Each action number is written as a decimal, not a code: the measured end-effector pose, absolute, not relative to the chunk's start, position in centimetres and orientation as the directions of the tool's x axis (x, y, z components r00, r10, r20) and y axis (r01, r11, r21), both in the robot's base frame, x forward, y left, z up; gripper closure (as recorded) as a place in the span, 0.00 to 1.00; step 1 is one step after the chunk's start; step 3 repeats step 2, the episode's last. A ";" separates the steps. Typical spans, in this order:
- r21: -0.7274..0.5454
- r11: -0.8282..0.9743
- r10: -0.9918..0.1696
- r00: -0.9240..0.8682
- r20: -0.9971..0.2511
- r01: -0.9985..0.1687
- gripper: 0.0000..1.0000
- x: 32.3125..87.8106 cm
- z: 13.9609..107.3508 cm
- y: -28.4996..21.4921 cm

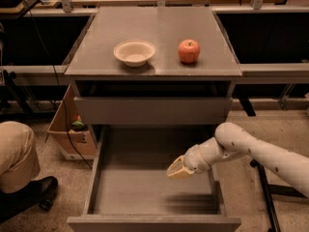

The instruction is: Open middle drawer

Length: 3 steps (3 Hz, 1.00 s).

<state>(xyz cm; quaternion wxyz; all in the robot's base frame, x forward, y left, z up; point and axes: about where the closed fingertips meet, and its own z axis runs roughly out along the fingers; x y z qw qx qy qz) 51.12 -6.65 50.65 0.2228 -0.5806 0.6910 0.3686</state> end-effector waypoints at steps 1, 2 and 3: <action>0.166 0.125 -0.655 -0.207 -0.727 -0.978 1.00 53.6 53.0 -11.2; 0.152 0.136 -0.656 -0.204 -0.727 -0.979 1.00 54.1 53.4 -11.9; 0.152 0.136 -0.656 -0.204 -0.727 -0.979 1.00 54.1 53.4 -11.9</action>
Offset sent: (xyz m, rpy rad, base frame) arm 0.0251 -0.0459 0.0235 -0.0413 -0.0830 -0.0639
